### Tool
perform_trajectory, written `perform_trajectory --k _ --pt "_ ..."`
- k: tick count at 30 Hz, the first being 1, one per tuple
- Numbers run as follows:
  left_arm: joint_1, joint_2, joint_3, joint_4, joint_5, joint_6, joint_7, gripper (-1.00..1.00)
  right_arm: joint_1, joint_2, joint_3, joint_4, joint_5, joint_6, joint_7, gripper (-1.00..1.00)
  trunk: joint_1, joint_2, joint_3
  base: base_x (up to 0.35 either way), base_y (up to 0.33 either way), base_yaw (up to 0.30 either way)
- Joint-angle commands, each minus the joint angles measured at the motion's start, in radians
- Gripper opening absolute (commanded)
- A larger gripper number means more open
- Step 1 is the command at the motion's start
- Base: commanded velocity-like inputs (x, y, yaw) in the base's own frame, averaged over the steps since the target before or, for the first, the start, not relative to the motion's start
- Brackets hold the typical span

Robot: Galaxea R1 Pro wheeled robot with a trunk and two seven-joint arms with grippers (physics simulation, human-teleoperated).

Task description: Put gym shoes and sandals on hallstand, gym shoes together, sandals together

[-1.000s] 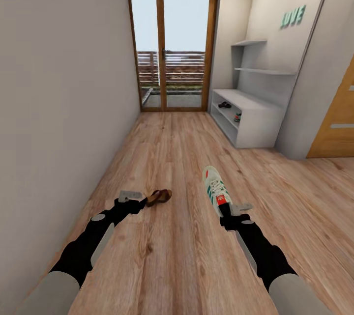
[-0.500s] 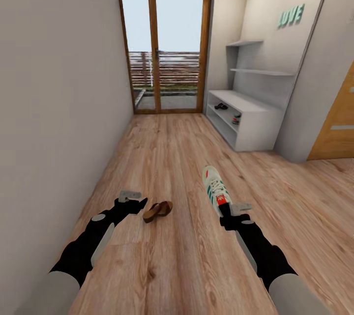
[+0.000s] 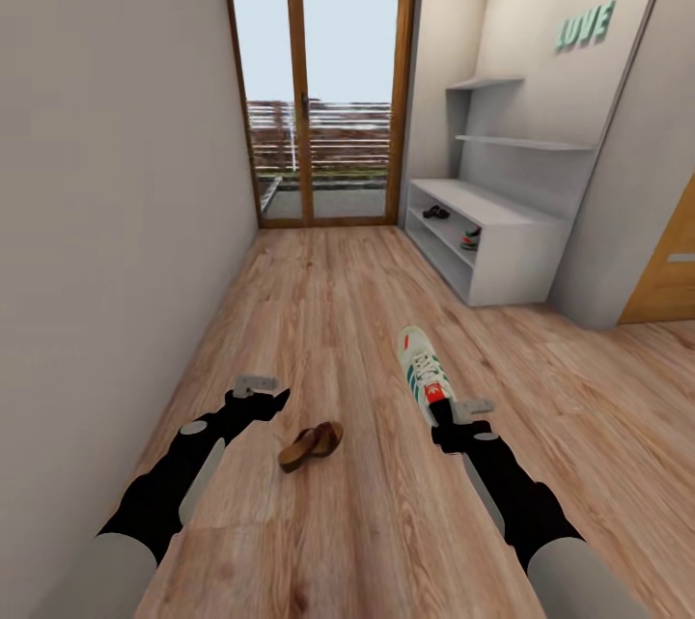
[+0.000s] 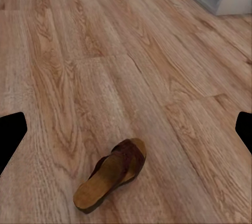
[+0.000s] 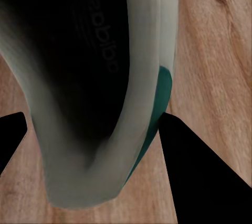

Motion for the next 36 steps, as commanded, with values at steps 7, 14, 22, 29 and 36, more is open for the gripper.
perform_trajectory --k 7,14,22,29,36 --pt "0.0 0.001 -0.002 -0.001 0.01 0.007 0.001 1.0 -0.001 -0.002 0.005 -0.003 -0.002 0.007 -0.009 -1.0 0.0 0.0 -0.001 0.342 0.0 0.0" --pt "0.0 0.001 -0.002 -0.001 0.01 0.007 0.001 1.0 -0.001 -0.001 0.005 -0.003 -0.002 0.009 -0.009 -1.0 0.0 0.0 -0.001 0.342 0.0 0.0" --pt "0.0 0.001 -0.002 -0.001 0.01 0.007 0.001 1.0 0.0 -0.001 0.005 -0.003 -0.002 0.009 -0.009 -1.0 0.0 0.0 -0.001 0.343 0.019 -0.007" --pt "0.0 0.001 -0.002 -0.001 0.01 0.007 0.001 1.0 0.0 -0.001 0.005 -0.003 -0.002 0.01 -0.008 -1.0 0.0 0.0 -0.001 0.303 0.147 -0.209" --pt "0.001 0.001 -0.002 -0.003 0.009 0.007 0.001 1.0 -0.001 -0.001 0.005 -0.003 -0.002 0.011 -0.009 -1.0 0.0 0.0 -0.001 0.192 0.245 -0.268"
